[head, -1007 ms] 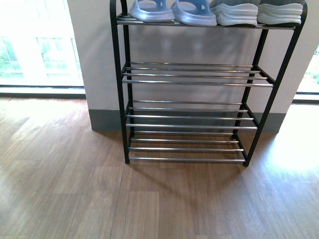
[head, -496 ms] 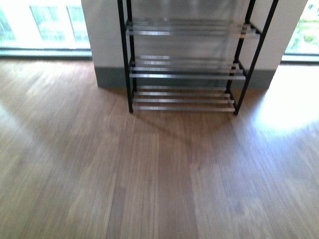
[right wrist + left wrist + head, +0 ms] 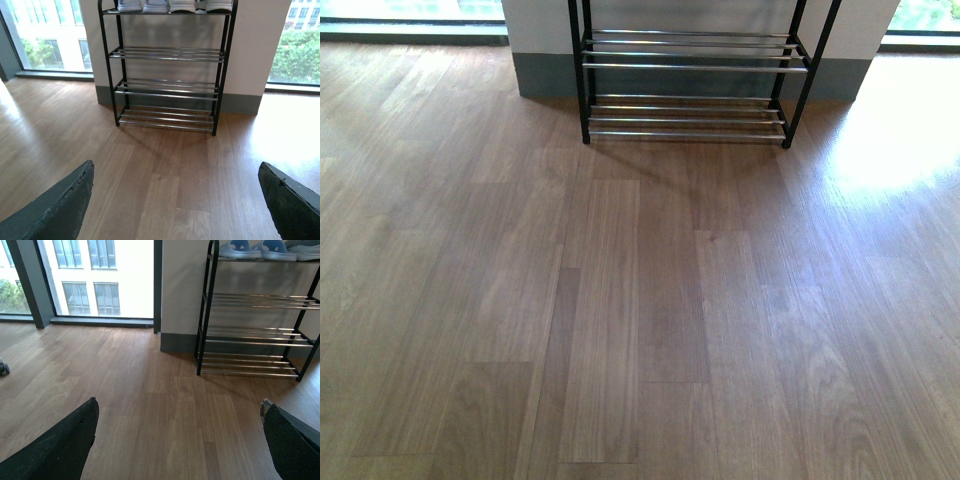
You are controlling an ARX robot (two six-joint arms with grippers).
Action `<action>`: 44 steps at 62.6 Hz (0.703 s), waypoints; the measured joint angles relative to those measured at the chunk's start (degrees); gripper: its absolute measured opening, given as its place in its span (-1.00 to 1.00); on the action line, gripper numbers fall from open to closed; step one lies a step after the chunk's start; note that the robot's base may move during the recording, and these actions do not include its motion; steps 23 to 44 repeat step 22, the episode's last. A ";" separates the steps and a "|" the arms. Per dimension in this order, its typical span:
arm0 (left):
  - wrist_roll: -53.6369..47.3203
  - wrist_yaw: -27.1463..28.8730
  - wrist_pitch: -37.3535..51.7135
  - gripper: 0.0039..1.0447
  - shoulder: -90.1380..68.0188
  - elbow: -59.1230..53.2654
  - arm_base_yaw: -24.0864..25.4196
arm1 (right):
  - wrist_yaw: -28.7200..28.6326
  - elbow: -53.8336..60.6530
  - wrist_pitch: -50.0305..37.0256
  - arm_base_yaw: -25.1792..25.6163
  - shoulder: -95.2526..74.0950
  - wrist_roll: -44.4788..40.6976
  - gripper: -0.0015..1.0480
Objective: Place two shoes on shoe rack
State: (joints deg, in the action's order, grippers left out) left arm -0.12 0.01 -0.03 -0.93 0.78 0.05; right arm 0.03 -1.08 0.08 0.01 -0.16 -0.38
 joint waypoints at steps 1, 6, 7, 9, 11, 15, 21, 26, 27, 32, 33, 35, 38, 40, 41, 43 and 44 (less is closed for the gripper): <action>-0.02 0.00 0.02 0.83 0.00 0.00 0.00 | -0.02 0.00 0.00 0.00 0.00 0.00 0.82; -0.02 0.00 0.02 0.83 0.00 0.00 0.00 | -0.02 0.00 0.00 0.00 0.00 0.00 0.82; -0.02 0.00 0.02 0.83 0.00 0.00 0.00 | -0.02 0.00 0.00 0.00 0.00 0.00 0.82; -0.02 0.00 0.02 0.83 0.00 0.00 0.00 | -0.02 0.00 0.00 0.00 0.00 0.00 0.82; -0.02 0.02 0.02 0.83 0.00 0.00 0.00 | -0.02 0.00 0.00 0.00 0.00 0.00 0.82; 0.00 0.00 0.02 0.83 0.00 0.00 0.00 | -0.02 0.00 0.00 0.00 0.00 0.00 0.82; -0.02 0.02 0.00 0.83 0.00 0.00 0.00 | -0.02 0.00 0.00 0.00 0.00 0.00 0.82; -0.02 0.00 0.02 0.83 0.00 0.00 0.00 | -0.02 0.00 0.00 0.00 0.00 0.00 0.82; -0.02 0.00 0.02 0.83 0.00 0.00 0.00 | -0.02 0.00 0.00 0.00 0.00 0.00 0.82; -0.02 0.00 0.02 0.83 0.00 0.00 0.00 | -0.02 0.00 0.00 0.00 0.00 0.00 0.82; -0.02 0.00 0.02 0.83 0.00 0.00 0.00 | -0.02 0.00 0.00 0.00 0.00 0.00 0.82; -0.02 0.00 0.02 0.83 0.00 0.00 0.00 | -0.02 0.00 0.00 0.00 0.00 0.00 0.82; -0.02 0.00 0.02 0.83 0.00 0.00 0.00 | -0.02 0.00 0.00 0.00 0.00 0.00 0.82; -0.02 0.00 0.02 0.83 0.00 0.00 0.00 | -0.02 0.00 0.00 0.00 0.00 0.00 0.82; -0.02 0.00 0.02 0.83 0.00 0.00 0.00 | -0.02 0.00 0.00 0.00 0.00 0.00 0.82; -0.02 0.00 0.02 0.83 0.00 0.00 0.00 | -0.02 0.00 0.00 0.00 0.00 0.00 0.82; -0.02 0.00 0.02 0.83 0.00 0.00 0.00 | -0.02 0.00 0.00 0.00 0.00 0.00 0.82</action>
